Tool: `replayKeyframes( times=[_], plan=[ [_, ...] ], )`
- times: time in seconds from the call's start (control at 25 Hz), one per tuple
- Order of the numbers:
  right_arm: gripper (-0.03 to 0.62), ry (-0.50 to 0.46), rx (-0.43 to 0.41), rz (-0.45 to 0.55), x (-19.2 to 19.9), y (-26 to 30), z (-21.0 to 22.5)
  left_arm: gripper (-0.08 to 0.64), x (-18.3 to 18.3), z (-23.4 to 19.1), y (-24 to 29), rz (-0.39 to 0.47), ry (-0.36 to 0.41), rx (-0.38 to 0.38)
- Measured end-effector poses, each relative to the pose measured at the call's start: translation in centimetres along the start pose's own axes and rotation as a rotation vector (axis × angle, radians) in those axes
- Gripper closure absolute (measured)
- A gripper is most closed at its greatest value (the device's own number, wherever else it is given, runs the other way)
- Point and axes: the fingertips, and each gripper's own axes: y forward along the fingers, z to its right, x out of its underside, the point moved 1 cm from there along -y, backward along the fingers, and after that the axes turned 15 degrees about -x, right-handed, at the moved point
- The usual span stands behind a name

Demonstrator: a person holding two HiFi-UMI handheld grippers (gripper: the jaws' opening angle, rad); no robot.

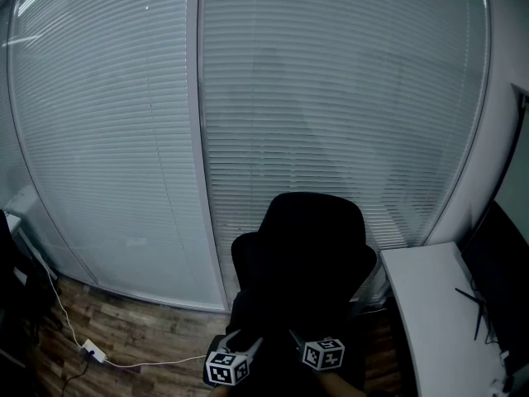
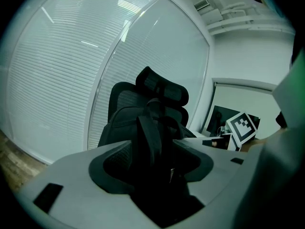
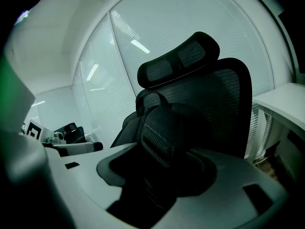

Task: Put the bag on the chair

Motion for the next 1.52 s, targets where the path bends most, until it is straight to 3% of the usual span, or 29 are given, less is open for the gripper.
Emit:
replayKeyframes(
  times=[0.48,0.96,1.16,1.32,1.52],
  plan=[
    [0.371,-0.011,0.033,0.038,-0.9,-4.2,0.8,0.293,-0.3,1.9,-1.9,0.034,-0.031,-0.052],
    [0.373,-0.026,-0.079,0.079,-1.2,-8.1,-1.8,0.293,0.0,4.6,-5.5,0.088,-0.053,-0.100],
    [0.374,-0.074,-0.131,0.085,-1.4,-10.1,-3.1,0.296,0.2,5.8,-7.1,0.121,-0.043,-0.131],
    [0.485,-0.108,-0.156,0.122,-1.9,-12.1,-4.9,0.337,0.4,6.8,-9.3,0.144,-0.033,-0.150],
    [0.525,-0.127,-0.203,0.159,-2.3,-14.9,-6.1,0.422,0.6,8.9,-11.7,0.192,-0.020,-0.180]
  ],
)
